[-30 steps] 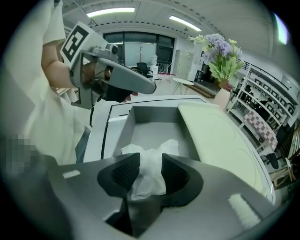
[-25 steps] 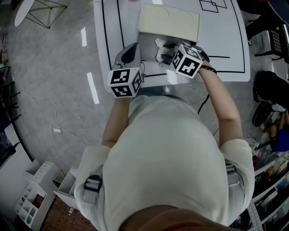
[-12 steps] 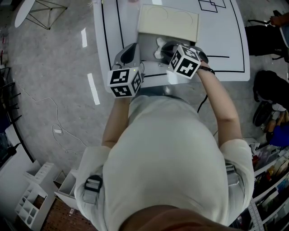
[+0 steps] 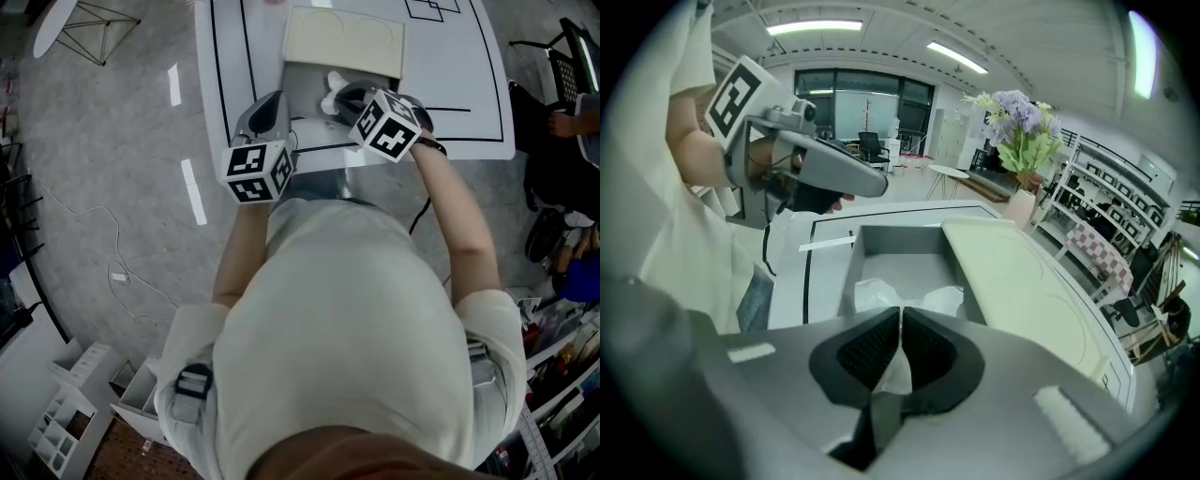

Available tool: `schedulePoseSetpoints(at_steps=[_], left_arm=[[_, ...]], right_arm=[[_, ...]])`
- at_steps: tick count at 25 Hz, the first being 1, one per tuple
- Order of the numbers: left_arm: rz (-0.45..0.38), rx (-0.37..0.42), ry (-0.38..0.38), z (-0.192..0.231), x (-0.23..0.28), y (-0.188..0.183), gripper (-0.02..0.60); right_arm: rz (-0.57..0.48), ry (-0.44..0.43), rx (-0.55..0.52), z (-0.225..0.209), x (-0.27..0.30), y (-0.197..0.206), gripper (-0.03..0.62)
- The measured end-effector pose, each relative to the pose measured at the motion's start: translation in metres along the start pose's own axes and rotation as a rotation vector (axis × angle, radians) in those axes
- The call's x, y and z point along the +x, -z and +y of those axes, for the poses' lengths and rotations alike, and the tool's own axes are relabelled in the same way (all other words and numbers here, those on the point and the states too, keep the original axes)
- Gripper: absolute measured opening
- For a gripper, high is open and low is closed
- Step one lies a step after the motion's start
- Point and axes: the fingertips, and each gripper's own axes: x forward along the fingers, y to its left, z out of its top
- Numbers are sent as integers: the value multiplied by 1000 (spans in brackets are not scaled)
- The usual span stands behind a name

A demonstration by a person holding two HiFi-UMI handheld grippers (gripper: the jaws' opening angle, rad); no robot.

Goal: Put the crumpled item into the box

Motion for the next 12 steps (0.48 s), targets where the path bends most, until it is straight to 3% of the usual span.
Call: schedulePoseSetpoints(at_steps=[12], left_arm=[[-31, 20, 15, -24, -33, 10, 0]], right_arm=[[-93, 149, 36, 10, -45, -9, 9]])
